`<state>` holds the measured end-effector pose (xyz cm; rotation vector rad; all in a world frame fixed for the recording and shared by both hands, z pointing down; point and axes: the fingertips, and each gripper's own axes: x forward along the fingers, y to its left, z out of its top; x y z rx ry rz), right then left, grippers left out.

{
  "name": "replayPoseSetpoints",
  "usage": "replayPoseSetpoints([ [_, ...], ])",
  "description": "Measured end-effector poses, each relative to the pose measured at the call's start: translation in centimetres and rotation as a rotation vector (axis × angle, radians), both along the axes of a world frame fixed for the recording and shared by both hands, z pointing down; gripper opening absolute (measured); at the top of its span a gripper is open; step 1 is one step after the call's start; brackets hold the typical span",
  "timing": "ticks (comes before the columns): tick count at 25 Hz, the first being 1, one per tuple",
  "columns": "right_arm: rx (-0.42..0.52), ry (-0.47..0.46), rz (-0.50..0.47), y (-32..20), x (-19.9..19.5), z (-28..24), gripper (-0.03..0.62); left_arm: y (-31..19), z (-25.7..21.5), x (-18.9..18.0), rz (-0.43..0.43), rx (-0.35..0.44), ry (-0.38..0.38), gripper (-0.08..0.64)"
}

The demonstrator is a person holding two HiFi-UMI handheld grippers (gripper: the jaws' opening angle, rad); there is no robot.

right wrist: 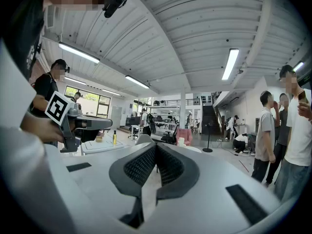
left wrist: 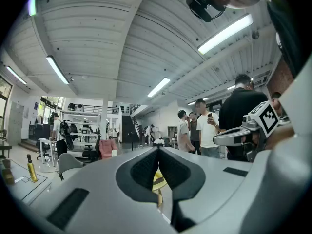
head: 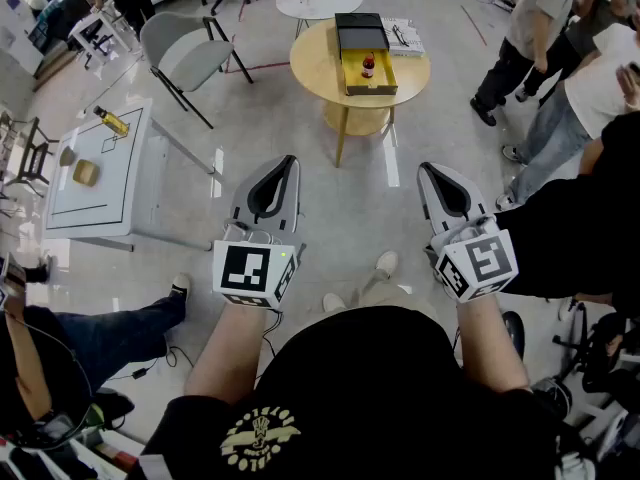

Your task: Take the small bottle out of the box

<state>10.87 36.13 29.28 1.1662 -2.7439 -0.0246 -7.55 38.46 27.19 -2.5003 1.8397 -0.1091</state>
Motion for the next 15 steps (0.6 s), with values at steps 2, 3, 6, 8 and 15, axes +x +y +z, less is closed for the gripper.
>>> replayPoseSetpoints([
  [2, -0.003, 0.008, -0.005, -0.1, -0.2, 0.2, 0.014, -0.2, 0.1, -0.2, -0.003, 0.001, 0.004, 0.015],
  [3, -0.004, 0.011, -0.007, -0.2, -0.2, 0.3, 0.014, -0.3, 0.1, -0.2, -0.004, 0.0, 0.006, 0.015],
  [6, -0.004, 0.007, -0.009, -0.6, -0.2, 0.2, 0.014, -1.0, 0.3, 0.0, 0.002, -0.004, 0.006, 0.015],
  [8, -0.004, -0.003, -0.008, -1.1, -0.1, 0.1, 0.014, -1.6, 0.4, 0.2, 0.006, -0.008, 0.002, 0.015],
  [15, -0.016, -0.025, -0.013, -4.5, 0.0, 0.6, 0.015, -4.9, 1.2, 0.1, 0.001, -0.021, -0.004, 0.015],
])
